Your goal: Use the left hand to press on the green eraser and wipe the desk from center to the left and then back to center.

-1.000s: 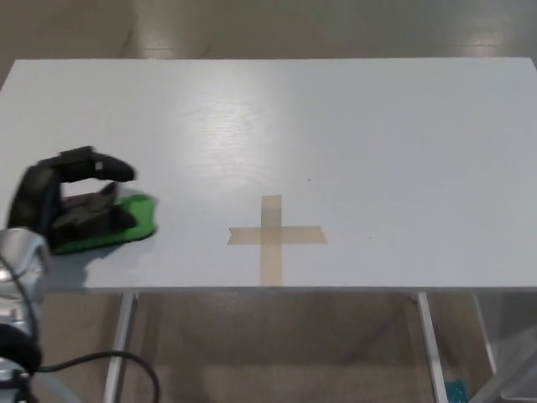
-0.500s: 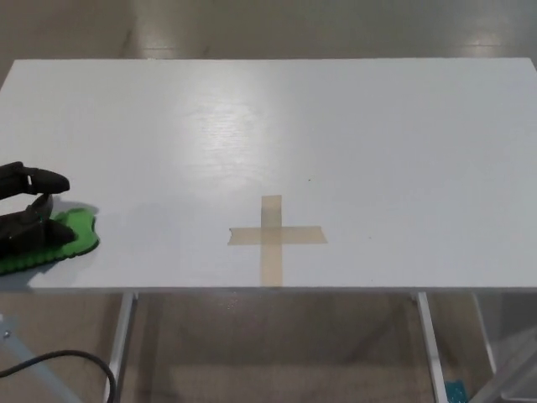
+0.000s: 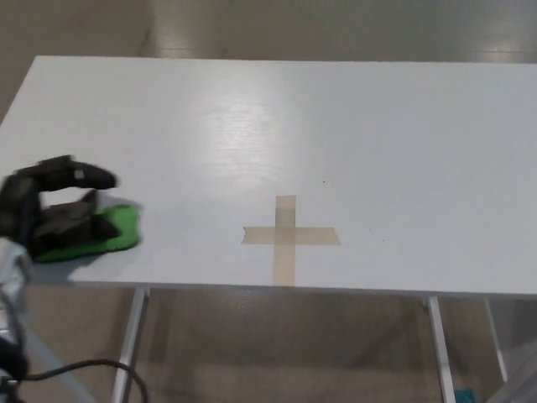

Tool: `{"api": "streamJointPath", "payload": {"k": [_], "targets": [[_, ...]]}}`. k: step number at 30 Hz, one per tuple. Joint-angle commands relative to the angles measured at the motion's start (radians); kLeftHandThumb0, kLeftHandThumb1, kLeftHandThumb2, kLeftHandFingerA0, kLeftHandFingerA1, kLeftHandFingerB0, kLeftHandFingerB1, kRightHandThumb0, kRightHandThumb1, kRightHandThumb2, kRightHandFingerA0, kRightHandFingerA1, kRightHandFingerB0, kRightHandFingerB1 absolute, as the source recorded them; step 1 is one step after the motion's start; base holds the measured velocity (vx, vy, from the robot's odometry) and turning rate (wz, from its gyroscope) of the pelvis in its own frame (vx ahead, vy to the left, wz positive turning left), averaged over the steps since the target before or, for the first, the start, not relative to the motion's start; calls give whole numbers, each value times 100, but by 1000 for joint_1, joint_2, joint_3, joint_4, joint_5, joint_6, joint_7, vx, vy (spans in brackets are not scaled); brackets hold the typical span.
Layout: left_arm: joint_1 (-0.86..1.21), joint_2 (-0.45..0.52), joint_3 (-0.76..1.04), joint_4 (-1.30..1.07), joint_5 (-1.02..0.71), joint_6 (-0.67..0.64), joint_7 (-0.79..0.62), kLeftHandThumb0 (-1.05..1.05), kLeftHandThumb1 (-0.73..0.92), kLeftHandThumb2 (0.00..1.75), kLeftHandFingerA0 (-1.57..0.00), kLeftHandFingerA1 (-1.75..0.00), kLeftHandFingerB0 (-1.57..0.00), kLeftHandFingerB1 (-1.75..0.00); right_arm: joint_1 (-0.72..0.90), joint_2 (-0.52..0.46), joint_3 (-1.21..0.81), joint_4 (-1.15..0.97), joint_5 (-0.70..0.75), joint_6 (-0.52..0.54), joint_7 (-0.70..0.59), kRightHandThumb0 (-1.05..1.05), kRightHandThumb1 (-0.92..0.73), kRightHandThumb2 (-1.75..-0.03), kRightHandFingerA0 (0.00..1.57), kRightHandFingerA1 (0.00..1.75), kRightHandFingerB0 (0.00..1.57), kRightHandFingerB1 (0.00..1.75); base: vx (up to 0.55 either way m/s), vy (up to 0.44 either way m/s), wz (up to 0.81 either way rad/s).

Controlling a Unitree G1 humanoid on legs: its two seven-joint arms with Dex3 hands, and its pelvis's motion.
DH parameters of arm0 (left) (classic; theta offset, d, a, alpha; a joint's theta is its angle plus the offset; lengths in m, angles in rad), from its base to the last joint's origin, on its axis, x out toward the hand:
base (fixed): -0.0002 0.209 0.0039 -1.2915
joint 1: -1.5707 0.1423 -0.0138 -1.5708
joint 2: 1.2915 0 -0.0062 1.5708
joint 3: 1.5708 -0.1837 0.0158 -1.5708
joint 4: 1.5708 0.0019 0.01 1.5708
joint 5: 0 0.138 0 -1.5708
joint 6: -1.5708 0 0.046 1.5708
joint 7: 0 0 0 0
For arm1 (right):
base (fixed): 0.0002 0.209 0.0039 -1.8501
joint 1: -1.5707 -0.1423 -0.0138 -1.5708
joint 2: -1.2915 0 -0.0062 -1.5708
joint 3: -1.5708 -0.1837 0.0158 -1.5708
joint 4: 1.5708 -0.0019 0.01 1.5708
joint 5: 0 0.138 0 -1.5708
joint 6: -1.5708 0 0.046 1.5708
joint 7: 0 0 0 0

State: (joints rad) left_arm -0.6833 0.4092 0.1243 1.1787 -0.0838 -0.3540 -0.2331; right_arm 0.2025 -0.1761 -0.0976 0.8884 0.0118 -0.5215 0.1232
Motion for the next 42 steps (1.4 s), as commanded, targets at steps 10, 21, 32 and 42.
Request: {"api": "streamJointPath", "payload": {"k": [10, 21, 32, 42], "targets": [[-12, -254, -216, -112, 129, 53, 39, -13, 75, 82, -106, -89, -88, -105, 9, 1, 7, -24, -4, 5, 2, -37, -74, -62, 72, 56, 62, 42, 0, 0, 0], [-33, -383, -304, -199, 171, 122, 77, -15, 75, 80, -105, -90, -88, -104, 14, -8, 13, -30, -10, 5, 7, -37, -73, -62, 72, 56, 62, 42, 0, 0, 0], [-14, -441, -319, -238, 176, 163, 84, -16, 76, 79, -106, -91, -87, -107, 18, -1, 4, -42, 12, 25, 25, -37, -73, -62, 72, 56, 63, 42, 0, 0, 0], [-12, -427, -311, -257, 178, 179, 78, -18, 81, 73, -106, -90, -91, -89, 22, -3, 9, -42, -6, 12, 11, -37, -74, -62, 72, 56, 63, 42, 0, 0, 0]]}}
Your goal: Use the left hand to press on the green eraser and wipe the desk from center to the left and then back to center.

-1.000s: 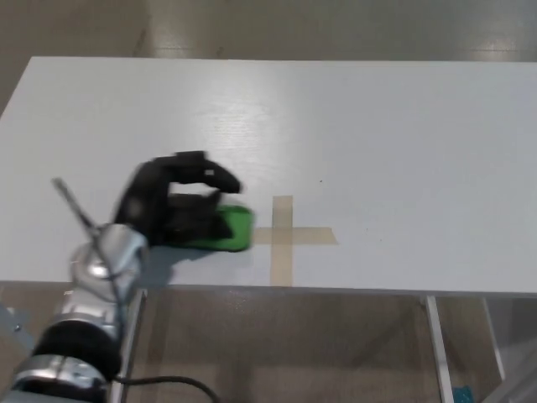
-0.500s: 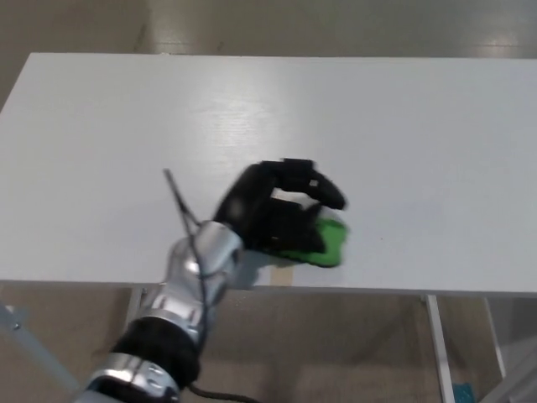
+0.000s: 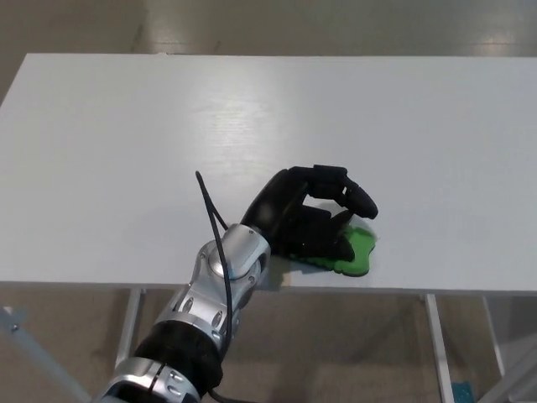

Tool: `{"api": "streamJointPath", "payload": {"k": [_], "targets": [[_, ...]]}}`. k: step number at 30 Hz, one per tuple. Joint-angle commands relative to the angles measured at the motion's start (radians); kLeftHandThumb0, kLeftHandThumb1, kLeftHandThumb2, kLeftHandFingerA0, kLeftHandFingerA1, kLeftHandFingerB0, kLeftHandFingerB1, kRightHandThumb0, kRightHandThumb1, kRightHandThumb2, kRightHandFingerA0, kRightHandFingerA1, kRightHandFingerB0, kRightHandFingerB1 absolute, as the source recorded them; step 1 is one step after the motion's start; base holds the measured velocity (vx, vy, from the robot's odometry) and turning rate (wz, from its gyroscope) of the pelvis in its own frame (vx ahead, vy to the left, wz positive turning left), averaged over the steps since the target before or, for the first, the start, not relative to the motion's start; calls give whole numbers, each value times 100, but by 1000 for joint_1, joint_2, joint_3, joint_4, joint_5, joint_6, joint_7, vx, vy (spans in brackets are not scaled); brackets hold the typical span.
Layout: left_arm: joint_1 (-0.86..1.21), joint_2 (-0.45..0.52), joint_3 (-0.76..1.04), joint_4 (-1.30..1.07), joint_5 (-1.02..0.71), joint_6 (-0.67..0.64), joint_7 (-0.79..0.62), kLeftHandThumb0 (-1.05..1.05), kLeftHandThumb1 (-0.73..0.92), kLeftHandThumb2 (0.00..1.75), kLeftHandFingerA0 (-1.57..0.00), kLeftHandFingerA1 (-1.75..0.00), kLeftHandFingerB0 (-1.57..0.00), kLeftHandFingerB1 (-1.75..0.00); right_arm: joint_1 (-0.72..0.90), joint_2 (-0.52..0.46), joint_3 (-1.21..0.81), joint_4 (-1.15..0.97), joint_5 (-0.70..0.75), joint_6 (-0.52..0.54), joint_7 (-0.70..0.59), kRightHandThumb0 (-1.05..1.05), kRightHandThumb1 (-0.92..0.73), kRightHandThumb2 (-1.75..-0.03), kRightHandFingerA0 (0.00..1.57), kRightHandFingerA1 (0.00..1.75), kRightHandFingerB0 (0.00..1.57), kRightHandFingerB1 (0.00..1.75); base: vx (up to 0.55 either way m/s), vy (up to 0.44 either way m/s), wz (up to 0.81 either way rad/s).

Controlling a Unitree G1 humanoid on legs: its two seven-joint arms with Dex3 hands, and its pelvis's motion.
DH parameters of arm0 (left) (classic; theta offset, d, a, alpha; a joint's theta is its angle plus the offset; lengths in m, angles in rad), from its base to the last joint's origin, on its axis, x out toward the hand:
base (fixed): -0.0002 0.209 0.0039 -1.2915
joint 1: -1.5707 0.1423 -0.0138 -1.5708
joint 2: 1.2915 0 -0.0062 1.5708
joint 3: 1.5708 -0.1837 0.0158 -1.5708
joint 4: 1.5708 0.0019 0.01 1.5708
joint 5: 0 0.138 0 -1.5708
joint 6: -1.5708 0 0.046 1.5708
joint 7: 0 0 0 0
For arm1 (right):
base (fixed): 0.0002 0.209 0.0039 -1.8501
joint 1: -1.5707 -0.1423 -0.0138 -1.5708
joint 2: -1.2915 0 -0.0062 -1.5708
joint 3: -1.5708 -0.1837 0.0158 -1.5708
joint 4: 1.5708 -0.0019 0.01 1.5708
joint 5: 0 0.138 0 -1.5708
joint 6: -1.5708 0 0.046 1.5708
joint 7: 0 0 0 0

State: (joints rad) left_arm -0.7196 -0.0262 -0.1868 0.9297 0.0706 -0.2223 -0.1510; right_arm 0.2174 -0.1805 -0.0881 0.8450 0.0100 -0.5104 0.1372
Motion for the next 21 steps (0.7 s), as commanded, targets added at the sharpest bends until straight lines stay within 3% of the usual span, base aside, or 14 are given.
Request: {"api": "streamJointPath", "payload": {"k": [1, 2, 3, 5, 7, 9, 11, 12, 13, 14, 15, 18, 19, 21], "targets": [[22, 16, 6, -24, 18, 57, -12, -21, 85, 66, -105, -85, -95, -65, 7, 2, -1, 1, -1, 2, 0, -37, -74, -62, 72, 56, 63, 42, 0, 0, 0], [22, 22, 10, -35, 14, 63, -18, -21, 85, 66, -105, -85, -95, -65, 7, 2, -1, 1, 1, 3, 3, -37, -74, -62, 72, 56, 63, 42, 0, 0, 0], [20, 27, 16, -44, 7, 68, -25, -23, 85, 67, -103, -80, -93, -48, 8, 0, 0, 0, -3, 4, 2, -37, -74, -62, 72, 56, 63, 42, 0, 0, 0], [18, 31, 21, -50, 3, 71, -30, -23, 85, 67, -103, -80, -93, -48, 8, -1, 2, -2, -5, 4, 1, -37, -74, -62, 72, 56, 63, 42, 0, 0, 0], [9, 48, 41, -64, -12, 85, -46, -28, 82, 66, -104, -66, -76, -43, 10, -1, 5, -5, -8, 8, 0, -37, -74, -62, 72, 56, 62, 42, 0, 0, 0], [2, 57, 52, -71, -19, 93, -55, -28, 82, 66, -104, -66, -76, -43, 10, -3, 6, -3, -10, 7, 0, -37, -74, -62, 72, 56, 62, 42, 0, 0, 0], [-20, 92, 73, -103, -20, 115, -59, -33, 75, 63, -87, -47, -56, -37, 13, -1, 3, -5, -3, 10, 4, -37, -74, -62, 72, 56, 62, 42, 0, 0, 0], [-27, 101, 77, -112, -16, 120, -57, -33, 75, 63, -87, -47, -56, -37, 15, 0, 2, -8, -1, 9, 4, -37, -74, -62, 72, 56, 62, 42, 0, 0, 0], [-42, 123, 85, -123, -13, 130, -67, -42, 71, 62, -65, -41, -46, -35, 16, -2, 3, -6, -5, 3, 0, -37, -74, -62, 72, 56, 62, 42, 0, 0, 0], [-49, 134, 90, -128, -15, 135, -76, -42, 71, 62, -65, -41, -46, -35, 15, -3, 4, -2, -9, -1, -2, -37, -74, -62, 72, 56, 62, 42, 0, 0, 0], [-56, 160, 115, -154, -47, 153, -115, -53, 62, 60, -50, -38, -39, -33, 16, -7, 6, -2, -15, 1, -6, -37, -74, -62, 72, 56, 62, 42, 0, 0, 0], [-61, 176, 138, -173, -71, 169, -147, -62, 59, 60, -45, -37, -37, -32, 16, -7, 4, -4, -12, 5, -7, -37, -74, -62, 72, 56, 62, 42, 0, 0, 0], [-64, 189, 148, -188, -80, 175, -168, -67, 60, 59, -30, -33, -31, -31, 16, -7, 2, 0, -10, 3, -5, -37, -74, -62, 73, 56, 62, 42, 0, 0, 0], [-66, 204, 158, -206, -91, 183, -192, -67, 60, 59, -30, -33, -31, -31, 14, -7, 1, 5, -7, 1, -3, -37, -74, -62, 73, 56, 62, 42, 0, 0, 0]]}}
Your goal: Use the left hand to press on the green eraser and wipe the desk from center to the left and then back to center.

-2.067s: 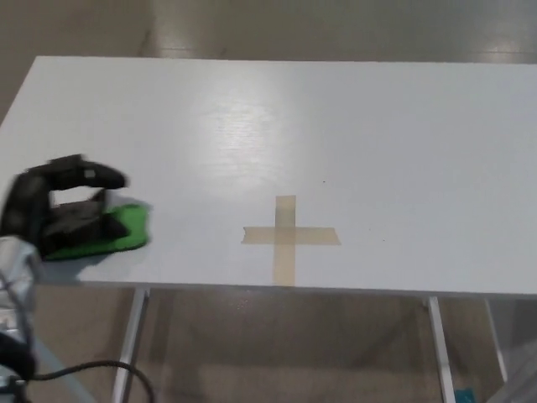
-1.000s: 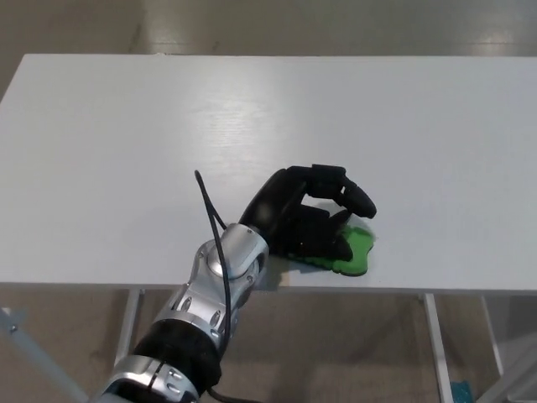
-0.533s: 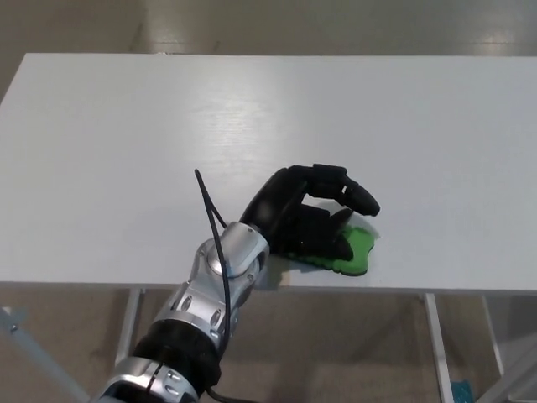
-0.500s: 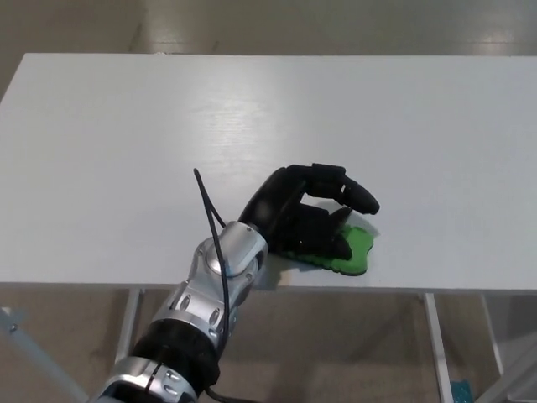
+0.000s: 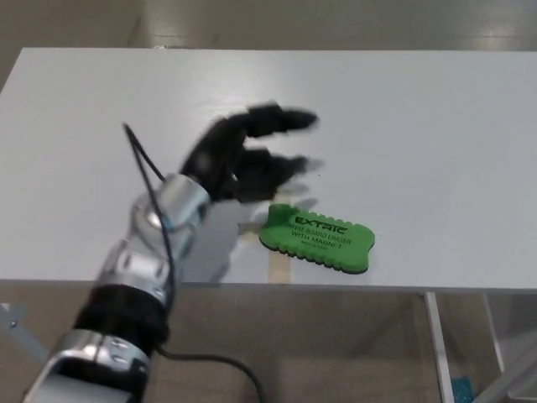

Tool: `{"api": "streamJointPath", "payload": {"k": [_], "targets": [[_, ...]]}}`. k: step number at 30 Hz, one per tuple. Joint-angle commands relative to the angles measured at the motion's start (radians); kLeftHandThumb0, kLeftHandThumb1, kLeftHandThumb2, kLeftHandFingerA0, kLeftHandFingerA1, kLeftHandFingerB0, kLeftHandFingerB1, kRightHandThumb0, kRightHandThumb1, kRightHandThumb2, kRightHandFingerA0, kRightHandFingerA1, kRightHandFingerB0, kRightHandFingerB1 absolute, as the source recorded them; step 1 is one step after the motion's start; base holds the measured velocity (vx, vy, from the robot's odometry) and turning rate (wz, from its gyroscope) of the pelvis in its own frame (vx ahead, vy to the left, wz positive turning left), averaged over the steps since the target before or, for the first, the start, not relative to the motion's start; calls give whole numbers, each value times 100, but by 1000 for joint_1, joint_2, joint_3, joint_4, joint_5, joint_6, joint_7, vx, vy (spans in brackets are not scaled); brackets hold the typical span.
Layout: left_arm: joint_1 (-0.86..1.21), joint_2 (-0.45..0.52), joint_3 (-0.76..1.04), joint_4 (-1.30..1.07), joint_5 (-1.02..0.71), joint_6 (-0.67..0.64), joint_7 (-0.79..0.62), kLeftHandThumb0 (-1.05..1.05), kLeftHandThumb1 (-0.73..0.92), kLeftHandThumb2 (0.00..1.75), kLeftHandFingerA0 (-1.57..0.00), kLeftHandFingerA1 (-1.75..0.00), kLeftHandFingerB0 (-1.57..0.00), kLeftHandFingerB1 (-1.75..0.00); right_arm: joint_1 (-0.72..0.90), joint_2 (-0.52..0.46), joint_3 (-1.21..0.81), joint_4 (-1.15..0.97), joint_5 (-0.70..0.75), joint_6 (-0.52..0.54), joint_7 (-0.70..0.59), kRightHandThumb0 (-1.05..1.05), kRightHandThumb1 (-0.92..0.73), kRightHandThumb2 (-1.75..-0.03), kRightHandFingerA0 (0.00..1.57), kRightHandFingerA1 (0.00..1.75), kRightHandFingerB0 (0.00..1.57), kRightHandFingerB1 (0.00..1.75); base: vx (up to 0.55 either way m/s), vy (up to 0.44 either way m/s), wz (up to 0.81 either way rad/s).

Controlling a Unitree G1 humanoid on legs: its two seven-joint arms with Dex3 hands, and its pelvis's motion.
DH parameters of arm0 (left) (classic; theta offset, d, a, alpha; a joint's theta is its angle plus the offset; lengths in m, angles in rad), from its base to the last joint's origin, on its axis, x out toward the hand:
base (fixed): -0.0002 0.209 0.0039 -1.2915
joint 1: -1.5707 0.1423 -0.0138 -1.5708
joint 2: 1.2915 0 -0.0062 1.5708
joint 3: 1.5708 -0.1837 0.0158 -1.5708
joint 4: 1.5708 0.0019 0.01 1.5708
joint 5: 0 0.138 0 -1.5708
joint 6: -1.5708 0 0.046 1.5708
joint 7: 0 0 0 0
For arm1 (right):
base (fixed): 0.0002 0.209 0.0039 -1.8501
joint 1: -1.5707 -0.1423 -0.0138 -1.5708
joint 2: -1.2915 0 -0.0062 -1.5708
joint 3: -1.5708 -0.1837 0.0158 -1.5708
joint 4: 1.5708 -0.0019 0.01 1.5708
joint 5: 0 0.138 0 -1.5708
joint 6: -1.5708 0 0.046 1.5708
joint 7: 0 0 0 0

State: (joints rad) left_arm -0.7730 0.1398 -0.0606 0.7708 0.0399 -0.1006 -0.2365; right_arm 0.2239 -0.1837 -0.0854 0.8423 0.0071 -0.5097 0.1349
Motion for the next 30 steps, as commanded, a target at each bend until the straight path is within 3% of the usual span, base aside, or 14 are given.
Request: {"api": "streamJointPath", "payload": {"k": [1, 2, 3, 5, 9, 17, 23, 30], "targets": [[-16, 51, 40, -59, -71, 62, -127, -71, 60, 59, -18, -30, -25, -30, 7, -4, -2, 8, -4, 5, -2, -37, -74, -62, 73, 56, 62, 42, 0, 0, 0], [-18, 65, 49, -74, -81, 65, -149, -71, 60, 59, -18, -30, -25, -30, 7, -3, -2, 8, -5, 11, -4, -37, -74, -62, 73, 56, 62, 42, 0, 0, 0], [-19, 77, 58, -88, -97, 70, -176, -76, 49, 82, -5, -23, -11, -40, 8, -1, -3, 10, -1, 11, 0, -38, -74, -62, 73, 56, 62, 42, 0, 0, 0], [-18, 98, 74, -125, -126, 75, -227, -75, 47, 88, 0, -15, -8, -39, 11, 3, -5, 9, 4, 12, 3, -38, -74, -63, 73, 56, 62, 42, 0, 0, 0], [-3, 134, 99, -250, -198, 123, -321, -76, 46, 88, 0, -11, 0, -33, 14, 5, -3, 7, 1, 17, -3, -38, -74, -62, 73, 56, 63, 42, 0, 0, 0], [109, 236, 138, -602, -342, 249, -465, -80, 49, 88, -3, -6, -3, -28, 7, 1, -1, 3, -3, 44, -5, -38, -74, -62, 73, 57, 63, 42, 0, 0, 0], [451, 373, 260, -926, -461, 189, -591, -87, 52, 91, -6, -3, -5, -21, 17, -6, -18, 8, 25, 36, 23, -37, -73, -62, 73, 56, 62, 41, 0, 0, 0], [765, 423, 443, -1101, -606, 229, -667, -75, 43, 85, -2, -9, -2, -22, 31, -6, -32, -32, 38, 55, 25, -38, -73, -62, 69, 55, 55, 38, 0, 0, 0]]}}
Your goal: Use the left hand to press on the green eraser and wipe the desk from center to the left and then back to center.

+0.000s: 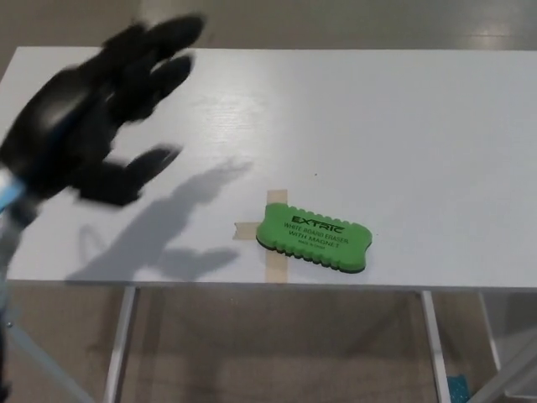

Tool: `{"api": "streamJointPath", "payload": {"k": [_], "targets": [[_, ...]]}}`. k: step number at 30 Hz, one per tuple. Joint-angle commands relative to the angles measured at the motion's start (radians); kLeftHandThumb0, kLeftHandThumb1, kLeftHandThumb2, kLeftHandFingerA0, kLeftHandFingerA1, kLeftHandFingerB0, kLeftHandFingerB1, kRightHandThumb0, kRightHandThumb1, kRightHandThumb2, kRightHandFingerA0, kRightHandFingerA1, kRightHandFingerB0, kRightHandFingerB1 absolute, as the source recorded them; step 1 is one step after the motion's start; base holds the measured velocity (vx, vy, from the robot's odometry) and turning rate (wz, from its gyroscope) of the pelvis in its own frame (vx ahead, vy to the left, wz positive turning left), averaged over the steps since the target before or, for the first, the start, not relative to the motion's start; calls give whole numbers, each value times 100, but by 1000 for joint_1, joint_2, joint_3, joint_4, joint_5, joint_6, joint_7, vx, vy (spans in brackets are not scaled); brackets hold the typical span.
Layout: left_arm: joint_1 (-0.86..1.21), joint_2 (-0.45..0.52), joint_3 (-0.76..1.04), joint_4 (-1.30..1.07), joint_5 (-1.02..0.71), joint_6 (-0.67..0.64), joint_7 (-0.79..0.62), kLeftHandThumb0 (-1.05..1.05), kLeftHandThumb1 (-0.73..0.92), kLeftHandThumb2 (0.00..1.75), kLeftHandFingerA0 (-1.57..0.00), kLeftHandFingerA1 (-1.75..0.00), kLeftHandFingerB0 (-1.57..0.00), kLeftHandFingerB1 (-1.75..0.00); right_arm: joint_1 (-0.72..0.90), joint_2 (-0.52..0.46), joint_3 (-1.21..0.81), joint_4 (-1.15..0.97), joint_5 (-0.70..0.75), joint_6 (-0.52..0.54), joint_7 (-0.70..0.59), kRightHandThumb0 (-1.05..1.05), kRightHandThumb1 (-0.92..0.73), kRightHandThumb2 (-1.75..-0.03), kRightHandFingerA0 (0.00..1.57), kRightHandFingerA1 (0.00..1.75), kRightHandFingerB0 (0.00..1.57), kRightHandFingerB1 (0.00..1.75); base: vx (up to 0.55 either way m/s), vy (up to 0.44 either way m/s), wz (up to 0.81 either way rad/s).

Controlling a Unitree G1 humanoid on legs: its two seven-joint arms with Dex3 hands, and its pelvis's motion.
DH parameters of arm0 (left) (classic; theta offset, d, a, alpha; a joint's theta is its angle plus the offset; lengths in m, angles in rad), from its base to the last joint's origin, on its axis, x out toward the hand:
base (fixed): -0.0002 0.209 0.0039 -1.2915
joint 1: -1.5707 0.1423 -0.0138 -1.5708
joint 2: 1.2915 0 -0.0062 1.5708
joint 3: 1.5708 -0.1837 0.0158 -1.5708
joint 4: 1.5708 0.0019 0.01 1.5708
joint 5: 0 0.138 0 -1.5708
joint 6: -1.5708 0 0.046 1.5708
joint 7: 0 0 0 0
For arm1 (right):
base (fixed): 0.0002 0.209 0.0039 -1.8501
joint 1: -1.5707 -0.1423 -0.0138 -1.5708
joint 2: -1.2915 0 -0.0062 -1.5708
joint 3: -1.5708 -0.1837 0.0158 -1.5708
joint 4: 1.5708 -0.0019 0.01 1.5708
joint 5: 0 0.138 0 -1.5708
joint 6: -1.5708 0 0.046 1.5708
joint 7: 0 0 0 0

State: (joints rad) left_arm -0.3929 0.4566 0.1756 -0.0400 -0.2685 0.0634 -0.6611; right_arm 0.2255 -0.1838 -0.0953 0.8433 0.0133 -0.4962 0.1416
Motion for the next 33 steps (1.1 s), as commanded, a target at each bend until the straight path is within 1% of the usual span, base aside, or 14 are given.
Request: {"api": "streamJointPath", "payload": {"k": [1, 4, 5, 7, 8, 10, 14, 15, 17, 18, 19, 26, 27, 33], "targets": [[514, 101, 303, -327, -355, 70, -276, -67, 38, 81, 0, -14, 0, -24, 21, -8, -20, -51, 18, 43, -2, -38, -73, -62, 68, 54, 51, 37, 0, 0, 0], [598, 92, 356, -342, -389, 65, -293, -73, 37, 70, 0, -13, 0, -23, 13, -12, -21, -66, 10, 44, -14, -39, -73, -62, 68, 54, 50, 36, 0, 0, 0], [662, 76, 383, -327, -404, 59, -320, -54, 34, 75, 0, -19, 0, -28, 5, -21, -24, -68, 8, 43, -16, -39, -72, -62, 65, 51, 48, 36, 0, 0, 0], [736, 59, 411, -309, -422, 54, -352, -54, 34, 75, 0, -19, 0, -28, -3, -31, -28, -69, 7, 41, -18, -39, -72, -62, 65, 51, 48, 36, 0, 0, 0], [769, 57, 414, -270, -418, 59, -377, -51, 40, 53, -3, -24, -7, -29, -6, -39, -32, -73, 8, 37, -15, -39, -72, -62, 65, 50, 49, 36, 0, 0, 0], [800, 74, 403, -121, -373, 19, -457, -44, 33, 70, -3, -26, -4, -35, -11, -57, -42, -83, 9, 32, -16, -39, -73, -62, 65, 49, 48, 36, 0, 0, 0], [812, 86, 394, -34, -334, -33, -489, -49, 35, 64, -6, -29, -9, -30, -11, -64, -49, -87, 7, 36, -26, -39, -73, -62, 65, 49, 48, 36, 0, 0, 0], [815, 82, 375, 95, -249, -107, -461, -28, 19, 80, -2, -49, 0, -46, -4, -58, -61, -112, 13, 62, -46, -40, -72, -63, 65, 48, 48, 36, 0, 0, 0], [811, 76, 360, 188, -192, -156, -425, -51, 41, 53, -20, -33, -22, -29, 2, -51, -70, -125, 18, 74, -61, -39, -72, -62, 65, 47, 50, 36, 0, 0, 0], [808, 74, 353, 227, -173, -176, -410, -51, 41, 53, -20, -33, -22, -29, 5, -47, -75, -128, 19, 77, -66, -39, -72, -62, 65, 47, 50, 36, 0, 0, 0], [786, 65, 332, 360, -112, -214, -337, -27, 18, 81, -10, -51, -8, -49, 11, -28, -90, -128, 32, 75, -85, -39, -71, -63, 67, 47, 51, 36, 0, 0, 0], [650, 48, 274, 798, -11, -301, -170, -26, 20, 82, -14, -52, -11, -50, 21, -24, -99, -105, -3, 53, -136, -38, -70, -63, 68, 47, 54, 37, 0, 0, 0], [641, 42, 271, 834, -4, -301, -143, -54, 44, 54, -31, -36, -28, -30, 18, -23, -95, -100, -6, 54, -135, -38, -70, -62, 68, 46, 54, 37, 0, 0, 0], [568, 13, 245, 1046, 12, -281, 0, -52, 47, 54, -36, -37, -30, -30, 10, -17, -71, -49, -17, 34, -103, -39, -70, -62, 68, 48, 52, 36, 0, 0, 0]]}}
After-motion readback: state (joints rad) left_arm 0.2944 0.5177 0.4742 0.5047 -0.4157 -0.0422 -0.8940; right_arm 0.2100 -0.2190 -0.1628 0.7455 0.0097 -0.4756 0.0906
